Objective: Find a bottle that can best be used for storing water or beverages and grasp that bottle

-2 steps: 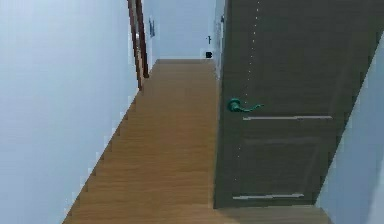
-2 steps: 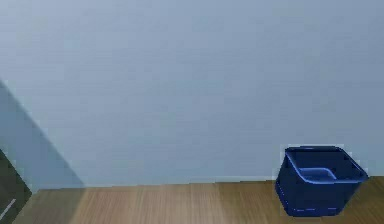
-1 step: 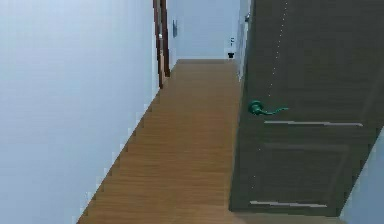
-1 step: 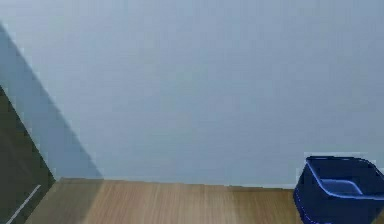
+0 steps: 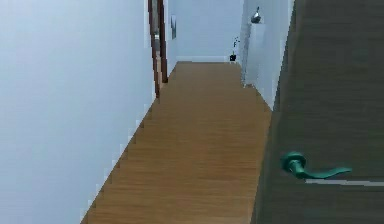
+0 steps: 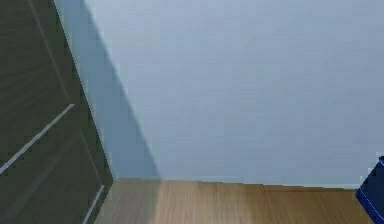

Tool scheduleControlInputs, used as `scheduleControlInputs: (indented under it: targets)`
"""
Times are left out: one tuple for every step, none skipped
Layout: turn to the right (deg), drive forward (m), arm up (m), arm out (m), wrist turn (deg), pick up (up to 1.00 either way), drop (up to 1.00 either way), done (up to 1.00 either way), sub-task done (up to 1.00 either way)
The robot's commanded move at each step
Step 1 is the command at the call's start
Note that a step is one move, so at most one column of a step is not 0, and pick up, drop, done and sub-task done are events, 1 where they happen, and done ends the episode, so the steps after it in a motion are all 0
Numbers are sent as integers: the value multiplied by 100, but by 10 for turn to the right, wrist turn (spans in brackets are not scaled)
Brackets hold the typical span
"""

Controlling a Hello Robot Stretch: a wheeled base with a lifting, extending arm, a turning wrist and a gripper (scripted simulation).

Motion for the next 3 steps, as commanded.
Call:
scheduleControlInputs:
  targets:
    - [0, 30, 0, 0, 0, 0, 0, 0, 0]
    - [-30, 0, 0, 0, 0, 0, 0, 0, 0]
    - [0, 100, 0, 0, 0, 0, 0, 0, 0]
